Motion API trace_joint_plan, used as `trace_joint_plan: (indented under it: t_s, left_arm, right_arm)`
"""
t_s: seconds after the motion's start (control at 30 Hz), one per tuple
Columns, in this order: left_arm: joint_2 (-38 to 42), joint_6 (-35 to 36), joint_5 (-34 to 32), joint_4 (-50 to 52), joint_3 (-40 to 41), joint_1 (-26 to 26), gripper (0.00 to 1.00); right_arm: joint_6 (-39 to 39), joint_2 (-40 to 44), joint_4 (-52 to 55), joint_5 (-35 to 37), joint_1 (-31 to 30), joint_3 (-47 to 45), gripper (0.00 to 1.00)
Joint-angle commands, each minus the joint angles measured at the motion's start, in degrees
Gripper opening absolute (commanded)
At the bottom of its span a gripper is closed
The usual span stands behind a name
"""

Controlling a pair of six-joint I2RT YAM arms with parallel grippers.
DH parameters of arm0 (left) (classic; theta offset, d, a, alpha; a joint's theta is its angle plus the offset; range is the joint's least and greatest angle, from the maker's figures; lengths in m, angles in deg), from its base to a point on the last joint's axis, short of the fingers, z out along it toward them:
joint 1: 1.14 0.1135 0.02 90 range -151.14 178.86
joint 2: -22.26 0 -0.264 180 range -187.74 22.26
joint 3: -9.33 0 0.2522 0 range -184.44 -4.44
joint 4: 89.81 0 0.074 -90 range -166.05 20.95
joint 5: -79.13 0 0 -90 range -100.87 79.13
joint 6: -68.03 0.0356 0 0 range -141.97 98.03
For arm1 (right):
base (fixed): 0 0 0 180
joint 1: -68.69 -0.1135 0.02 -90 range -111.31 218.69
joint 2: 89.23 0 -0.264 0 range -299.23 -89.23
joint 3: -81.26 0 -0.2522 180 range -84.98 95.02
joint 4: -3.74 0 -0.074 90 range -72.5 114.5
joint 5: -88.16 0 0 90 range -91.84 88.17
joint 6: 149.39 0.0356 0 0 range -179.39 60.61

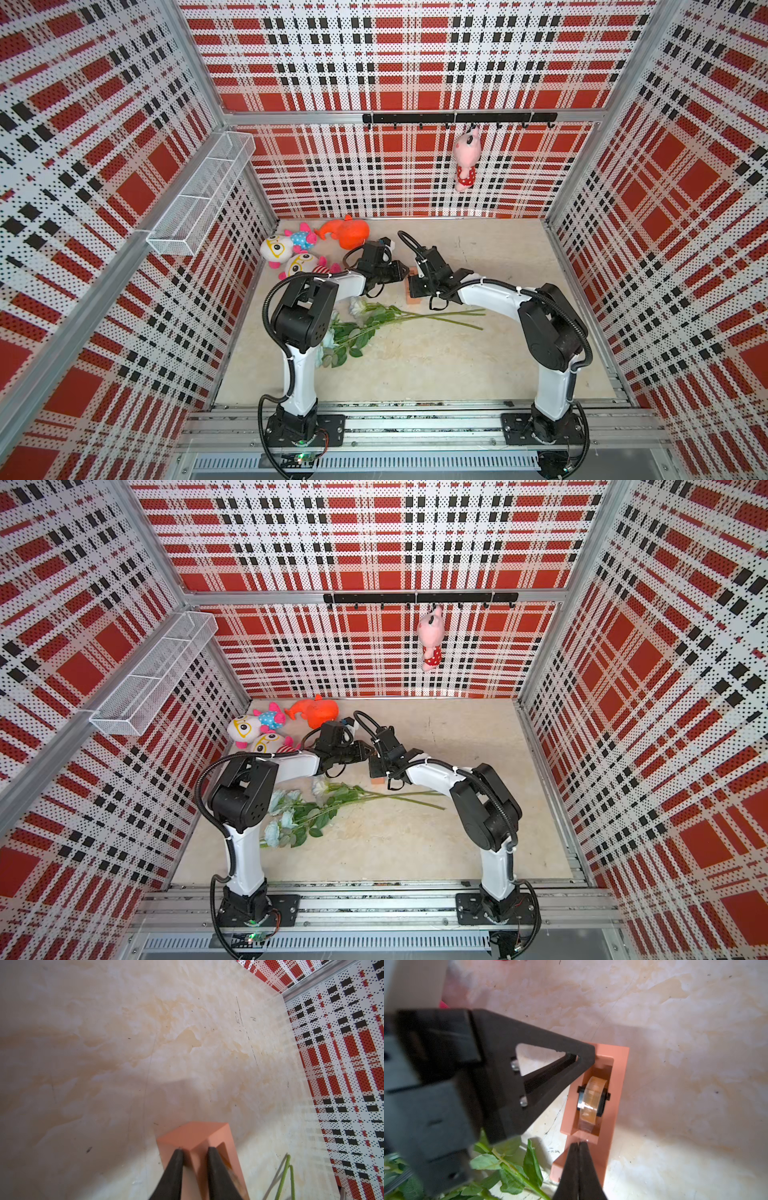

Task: Wrap bouquets with tape
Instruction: Pull the tape from the tape cutter.

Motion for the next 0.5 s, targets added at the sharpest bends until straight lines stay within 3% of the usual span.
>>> trace_joint_plan:
  t_s: [0.0,0.33,0.47]
  left_arm:
    - [-2.87,1.42,-0.9,2.05,-0.68,0.42,0.24]
    - [-1.88,1.33,-0.4,2.32,-0.89,0.46,0.23]
    - [-0.72,1.07,-0.21,2.48,-1.06,0.42,0.31]
  right_arm:
    - [-0.47,3.71,0.04,-0.83,-0.47,-0.49,0.0]
    - [-0.7,7.28,1.07,-0.78,-1.45,-2.51,0.0]
    - [-0.6,9.32,1.38,-0.36,-1.91,-3.73,0.0]
